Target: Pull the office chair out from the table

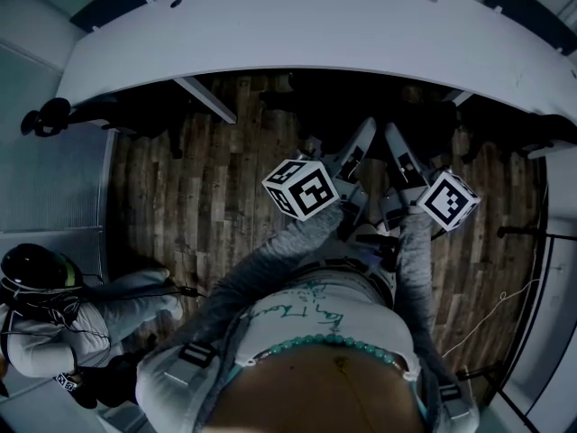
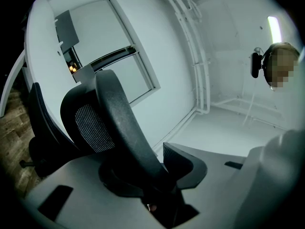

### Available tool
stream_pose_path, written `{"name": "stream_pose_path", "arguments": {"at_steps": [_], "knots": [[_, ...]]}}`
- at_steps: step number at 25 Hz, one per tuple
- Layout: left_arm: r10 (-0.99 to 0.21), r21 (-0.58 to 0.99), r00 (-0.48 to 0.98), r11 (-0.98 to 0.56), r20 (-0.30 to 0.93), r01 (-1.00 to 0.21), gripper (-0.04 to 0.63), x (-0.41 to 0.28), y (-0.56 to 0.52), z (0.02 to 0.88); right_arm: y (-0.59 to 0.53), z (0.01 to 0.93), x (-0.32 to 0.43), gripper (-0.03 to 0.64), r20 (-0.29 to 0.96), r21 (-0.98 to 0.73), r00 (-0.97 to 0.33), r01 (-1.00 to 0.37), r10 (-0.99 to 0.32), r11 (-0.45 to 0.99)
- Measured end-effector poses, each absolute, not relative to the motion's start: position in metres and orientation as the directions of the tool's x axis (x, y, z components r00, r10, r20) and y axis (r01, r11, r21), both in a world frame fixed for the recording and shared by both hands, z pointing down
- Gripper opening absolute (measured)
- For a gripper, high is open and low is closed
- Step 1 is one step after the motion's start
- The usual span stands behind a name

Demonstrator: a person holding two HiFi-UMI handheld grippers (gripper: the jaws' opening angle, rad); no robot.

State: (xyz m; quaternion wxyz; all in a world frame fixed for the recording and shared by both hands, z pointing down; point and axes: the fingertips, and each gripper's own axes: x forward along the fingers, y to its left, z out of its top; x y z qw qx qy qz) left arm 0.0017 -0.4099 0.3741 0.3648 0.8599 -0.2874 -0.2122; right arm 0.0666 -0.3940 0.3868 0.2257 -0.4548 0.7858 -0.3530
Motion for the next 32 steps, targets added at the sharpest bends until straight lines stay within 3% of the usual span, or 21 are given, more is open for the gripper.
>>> {"name": "stream_pose_path", "arguments": {"at_steps": [32], "knots": [[-0.645, 0.770, 0.749, -0.552, -0.153, -0.319, 0.140, -0.001, -0.387, 0.377, -0.371, 0.387, 0.064, 0.166, -0.042, -0.779, -0.500, -0.526, -0.865, 0.342]]}}
